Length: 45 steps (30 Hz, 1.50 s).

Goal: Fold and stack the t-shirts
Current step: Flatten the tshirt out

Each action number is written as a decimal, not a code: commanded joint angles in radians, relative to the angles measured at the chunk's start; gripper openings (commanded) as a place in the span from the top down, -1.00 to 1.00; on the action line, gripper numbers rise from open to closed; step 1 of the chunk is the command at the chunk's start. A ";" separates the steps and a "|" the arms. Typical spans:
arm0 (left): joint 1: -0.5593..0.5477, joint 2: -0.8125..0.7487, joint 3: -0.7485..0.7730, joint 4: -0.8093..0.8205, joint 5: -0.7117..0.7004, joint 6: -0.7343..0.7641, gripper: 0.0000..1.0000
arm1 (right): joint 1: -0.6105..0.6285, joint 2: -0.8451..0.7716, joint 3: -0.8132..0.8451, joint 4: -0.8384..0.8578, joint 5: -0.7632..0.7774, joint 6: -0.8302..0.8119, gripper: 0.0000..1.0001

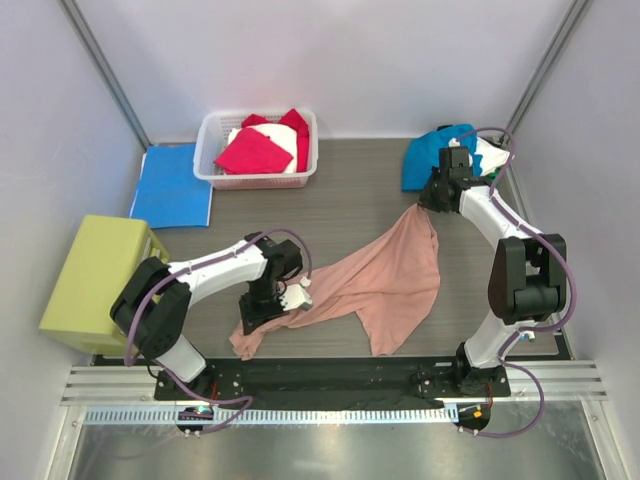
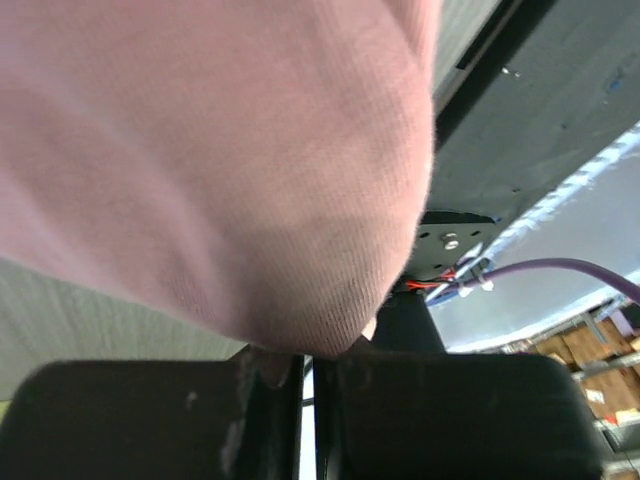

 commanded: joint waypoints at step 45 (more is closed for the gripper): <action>0.448 -0.390 0.127 0.125 -0.139 0.256 1.00 | 0.045 -0.803 -0.338 -0.077 -0.019 0.111 0.98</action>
